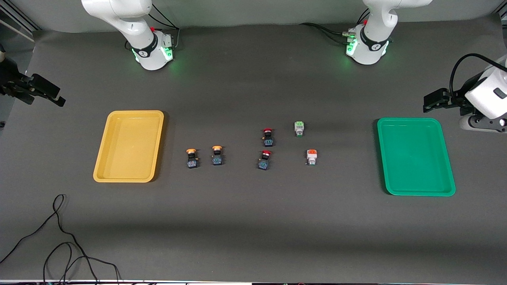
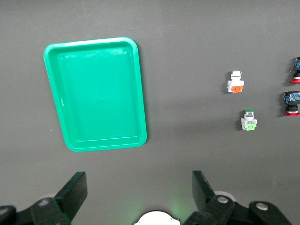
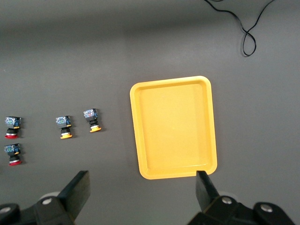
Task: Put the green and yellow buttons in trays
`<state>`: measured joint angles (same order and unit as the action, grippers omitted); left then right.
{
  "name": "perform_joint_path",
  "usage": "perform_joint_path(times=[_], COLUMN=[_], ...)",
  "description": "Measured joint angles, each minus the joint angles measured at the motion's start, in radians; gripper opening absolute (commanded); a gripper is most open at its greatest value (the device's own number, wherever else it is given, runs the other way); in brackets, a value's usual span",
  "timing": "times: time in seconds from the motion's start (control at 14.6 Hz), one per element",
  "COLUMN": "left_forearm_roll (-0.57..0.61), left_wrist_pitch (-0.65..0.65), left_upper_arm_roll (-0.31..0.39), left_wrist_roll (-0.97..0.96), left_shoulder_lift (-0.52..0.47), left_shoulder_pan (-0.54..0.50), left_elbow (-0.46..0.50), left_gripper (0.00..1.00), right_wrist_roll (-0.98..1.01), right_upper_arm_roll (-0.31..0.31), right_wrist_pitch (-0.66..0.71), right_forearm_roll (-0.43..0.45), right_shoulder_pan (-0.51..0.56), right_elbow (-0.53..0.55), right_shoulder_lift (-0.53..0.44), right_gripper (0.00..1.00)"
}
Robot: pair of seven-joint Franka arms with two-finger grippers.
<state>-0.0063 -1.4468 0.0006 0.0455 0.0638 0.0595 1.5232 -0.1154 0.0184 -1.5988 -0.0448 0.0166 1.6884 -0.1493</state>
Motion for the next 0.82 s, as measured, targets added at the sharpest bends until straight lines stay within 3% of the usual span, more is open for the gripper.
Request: perform_joint_path(times=[0.82], left_forearm_roll=[0.0], left_wrist_pitch=[0.0], left_upper_arm_roll=[-0.001], left_wrist_roll=[0.0], left_shoulder_lift=[0.0], left_shoulder_pan=[0.001], left_elbow=[0.0], left_gripper=[1.0], right_wrist_roll=[0.0], right_upper_arm_roll=[-0.001], right_wrist_pitch=[-0.042], right_forearm_roll=[-0.003], right_shoulder_pan=[0.0], right_elbow=[0.028], right_shoulder_lift=[0.013], right_gripper=[1.0])
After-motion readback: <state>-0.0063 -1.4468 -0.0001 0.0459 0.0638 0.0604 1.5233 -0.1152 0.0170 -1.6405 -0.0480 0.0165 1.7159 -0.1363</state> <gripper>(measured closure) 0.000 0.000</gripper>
